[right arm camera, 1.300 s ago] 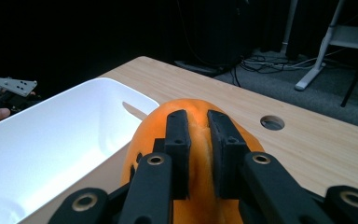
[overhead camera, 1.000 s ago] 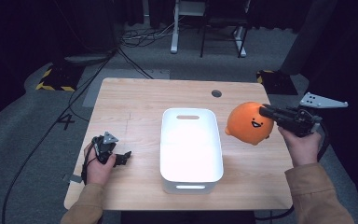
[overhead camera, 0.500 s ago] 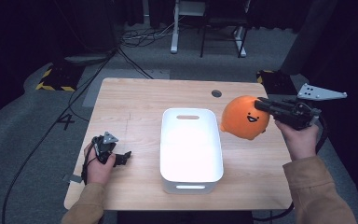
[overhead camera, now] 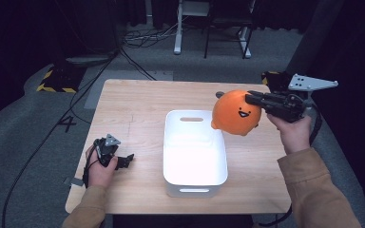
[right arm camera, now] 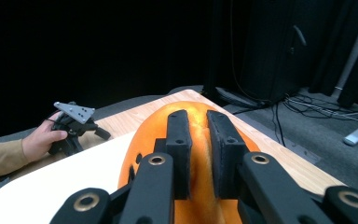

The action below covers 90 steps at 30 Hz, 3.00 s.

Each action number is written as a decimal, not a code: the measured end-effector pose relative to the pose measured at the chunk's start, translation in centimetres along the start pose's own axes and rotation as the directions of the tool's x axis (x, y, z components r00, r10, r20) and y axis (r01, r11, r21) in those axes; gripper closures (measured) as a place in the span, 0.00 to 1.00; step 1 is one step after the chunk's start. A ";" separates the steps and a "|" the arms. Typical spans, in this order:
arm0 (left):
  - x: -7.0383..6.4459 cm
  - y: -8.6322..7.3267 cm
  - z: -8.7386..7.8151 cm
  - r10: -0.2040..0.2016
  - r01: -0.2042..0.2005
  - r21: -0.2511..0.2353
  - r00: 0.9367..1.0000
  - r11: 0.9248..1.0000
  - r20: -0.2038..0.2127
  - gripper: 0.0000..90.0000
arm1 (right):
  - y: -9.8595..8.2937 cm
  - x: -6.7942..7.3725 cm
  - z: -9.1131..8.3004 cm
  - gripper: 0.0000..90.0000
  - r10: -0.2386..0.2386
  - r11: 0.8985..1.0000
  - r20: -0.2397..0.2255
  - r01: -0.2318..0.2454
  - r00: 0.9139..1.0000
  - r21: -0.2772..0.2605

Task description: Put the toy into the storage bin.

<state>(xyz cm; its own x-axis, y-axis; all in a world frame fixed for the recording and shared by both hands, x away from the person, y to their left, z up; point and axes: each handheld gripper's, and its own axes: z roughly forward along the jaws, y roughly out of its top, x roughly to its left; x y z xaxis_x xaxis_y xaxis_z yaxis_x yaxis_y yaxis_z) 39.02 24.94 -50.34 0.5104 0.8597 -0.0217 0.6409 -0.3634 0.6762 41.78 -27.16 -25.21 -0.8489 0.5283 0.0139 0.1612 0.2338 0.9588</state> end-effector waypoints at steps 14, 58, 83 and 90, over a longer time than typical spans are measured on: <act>0.0 0.0 0.0 0.001 -0.001 0.000 1.000 1.000 -0.002 0.09 | 1.3 1.6 5.5 0.88 -0.026 0.999 -0.069 0.027 0.997 0.024; 0.0 0.0 0.0 0.001 -0.001 -0.001 1.000 1.000 -0.003 0.09 | -3.6 5.5 17.2 0.88 -0.069 0.938 -0.109 0.102 0.992 0.332; 0.0 0.0 0.0 0.000 0.000 -0.001 1.000 1.000 -0.001 0.09 | -6.0 5.5 18.8 0.87 -0.087 0.871 -0.099 0.124 0.991 0.475; 0.0 0.0 0.0 0.000 0.000 0.001 1.000 1.000 -0.002 0.09 | -6.2 5.3 18.7 0.83 -0.062 0.872 -0.103 0.104 0.993 0.478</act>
<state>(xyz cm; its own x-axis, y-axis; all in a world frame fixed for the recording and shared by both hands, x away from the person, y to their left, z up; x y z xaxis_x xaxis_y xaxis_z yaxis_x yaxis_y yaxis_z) 39.01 24.93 -50.33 0.5090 0.8606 -0.0201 0.6413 -0.3635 0.6757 45.73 -10.55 -36.37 -0.9045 0.4261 -0.0166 0.2929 0.6492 0.7020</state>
